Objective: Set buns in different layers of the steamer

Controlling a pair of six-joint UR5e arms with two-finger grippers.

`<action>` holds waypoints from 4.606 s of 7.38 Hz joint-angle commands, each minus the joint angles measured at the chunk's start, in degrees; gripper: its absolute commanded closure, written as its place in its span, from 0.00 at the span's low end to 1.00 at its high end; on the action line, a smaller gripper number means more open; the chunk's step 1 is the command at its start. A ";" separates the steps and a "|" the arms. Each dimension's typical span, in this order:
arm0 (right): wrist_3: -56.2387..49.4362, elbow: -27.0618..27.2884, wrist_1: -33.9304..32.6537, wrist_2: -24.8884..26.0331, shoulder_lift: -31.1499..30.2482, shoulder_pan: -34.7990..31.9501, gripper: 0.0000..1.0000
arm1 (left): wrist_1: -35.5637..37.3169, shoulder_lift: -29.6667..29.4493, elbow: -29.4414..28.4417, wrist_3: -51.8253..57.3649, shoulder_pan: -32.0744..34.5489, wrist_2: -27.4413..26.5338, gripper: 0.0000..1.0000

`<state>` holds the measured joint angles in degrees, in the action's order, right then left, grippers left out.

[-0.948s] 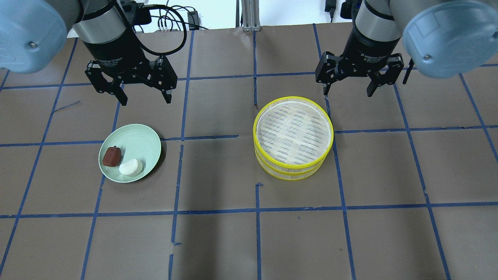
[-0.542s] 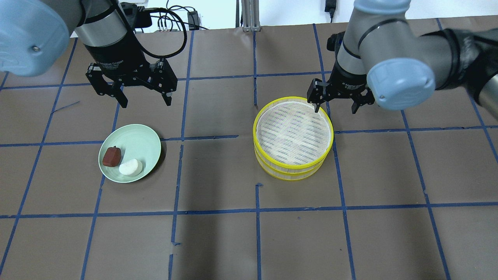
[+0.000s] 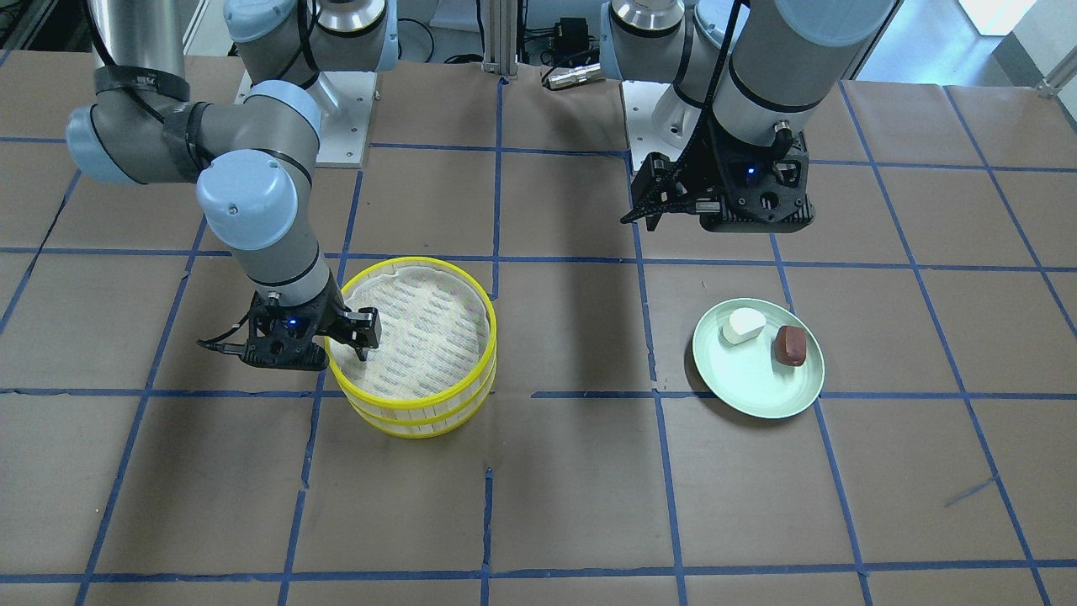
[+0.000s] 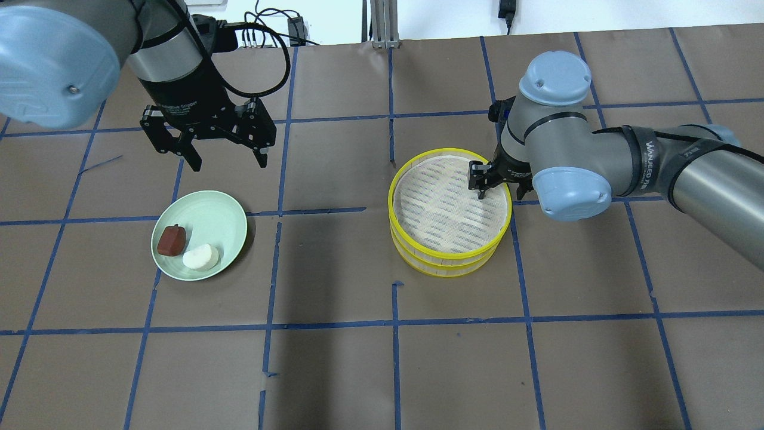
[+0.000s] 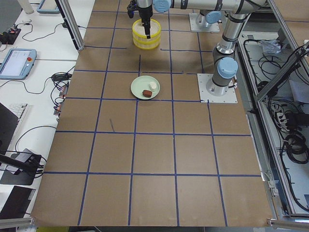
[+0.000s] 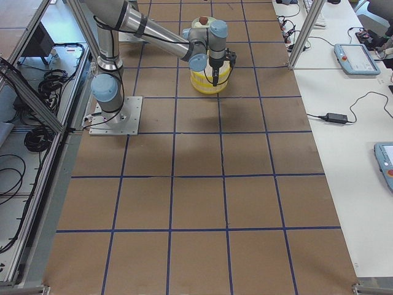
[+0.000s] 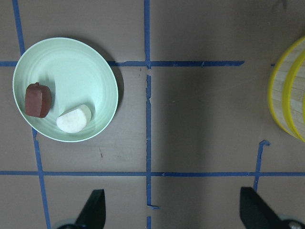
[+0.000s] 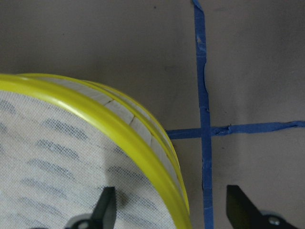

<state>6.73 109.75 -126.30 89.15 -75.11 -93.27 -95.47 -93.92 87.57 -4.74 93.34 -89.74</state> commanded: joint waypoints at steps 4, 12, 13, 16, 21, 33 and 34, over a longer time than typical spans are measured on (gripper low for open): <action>-0.22 -0.76 3.33 1.64 -1.71 -0.15 0.91 | 3.63 -0.03 1.55 -1.76 0.00 0.27 0.00; -0.49 -9.10 17.89 0.67 -7.24 1.16 0.87 | 5.98 -3.00 5.30 0.09 -1.49 -2.78 0.00; -0.49 -9.38 18.71 -1.33 -9.51 1.43 0.87 | 11.74 -4.85 9.42 0.61 -3.41 -6.90 0.00; -0.49 -10.60 24.77 -2.83 -15.84 5.54 0.87 | 20.21 -6.79 18.66 10.80 -11.86 -6.50 0.03; -24.18 -16.68 33.22 -2.67 -15.77 29.15 0.87 | 24.01 -14.52 22.29 21.88 -12.83 -6.94 0.04; -23.60 -15.36 32.78 0.23 -16.74 27.27 0.86 | 22.36 -14.45 18.53 26.37 -15.65 -10.19 0.88; -23.60 -15.27 32.78 0.23 -16.74 27.18 0.86 | 18.70 -12.45 14.60 25.23 -14.17 -9.32 0.89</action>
<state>-16.88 94.46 -93.52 89.31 -91.85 -65.95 -73.50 -108.31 106.15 21.67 77.82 -99.74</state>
